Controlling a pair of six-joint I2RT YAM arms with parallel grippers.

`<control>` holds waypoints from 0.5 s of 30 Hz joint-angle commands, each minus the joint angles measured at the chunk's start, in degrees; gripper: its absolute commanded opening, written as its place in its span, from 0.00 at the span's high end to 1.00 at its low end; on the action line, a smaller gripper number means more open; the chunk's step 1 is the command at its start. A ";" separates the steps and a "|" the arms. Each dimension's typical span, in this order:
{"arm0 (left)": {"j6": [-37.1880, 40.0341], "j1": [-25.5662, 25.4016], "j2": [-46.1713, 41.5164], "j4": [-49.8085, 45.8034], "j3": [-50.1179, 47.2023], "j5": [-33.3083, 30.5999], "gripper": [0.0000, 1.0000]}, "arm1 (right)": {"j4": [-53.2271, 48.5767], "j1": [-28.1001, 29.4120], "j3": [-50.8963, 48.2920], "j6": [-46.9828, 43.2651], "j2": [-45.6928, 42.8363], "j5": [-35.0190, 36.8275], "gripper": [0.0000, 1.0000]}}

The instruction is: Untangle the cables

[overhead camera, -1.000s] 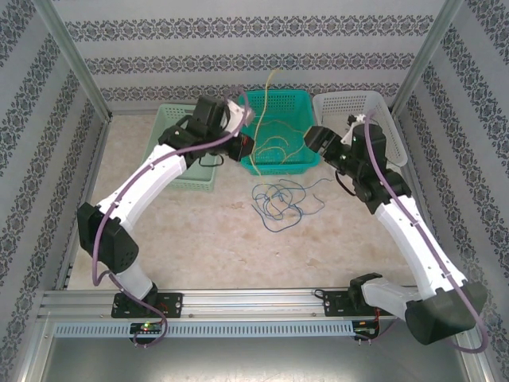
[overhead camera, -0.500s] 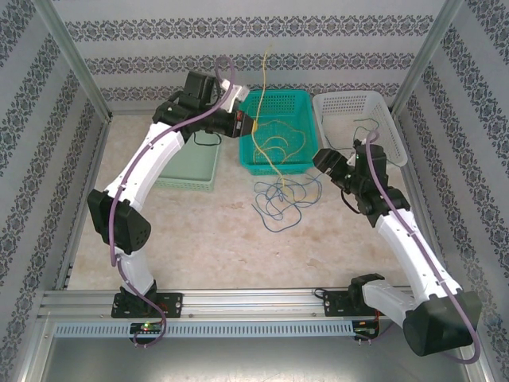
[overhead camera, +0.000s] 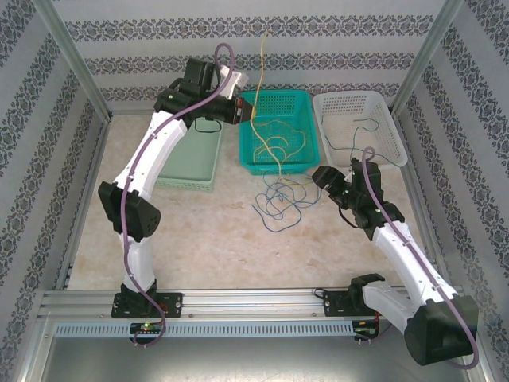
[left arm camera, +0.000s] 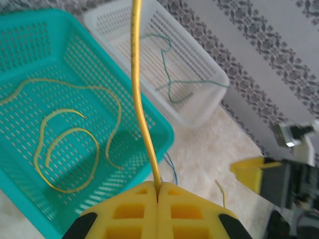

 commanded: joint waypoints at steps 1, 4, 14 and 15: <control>0.92 2.00 3.56 -1.39 3.09 -4.26 1.00 | 0.04 0.55 -3.57 2.62 -2.39 1.75 0.24; 1.27 2.61 7.50 -0.63 5.98 -5.51 1.00 | 0.66 0.53 -6.02 4.17 -4.51 3.03 0.24; -1.56 4.98 18.82 3.32 14.30 -6.63 1.00 | -0.54 0.62 -7.50 6.00 -7.62 4.13 0.24; -1.81 4.92 19.22 4.16 14.32 -7.08 1.00 | -0.56 0.63 -7.77 6.31 -7.90 4.35 0.24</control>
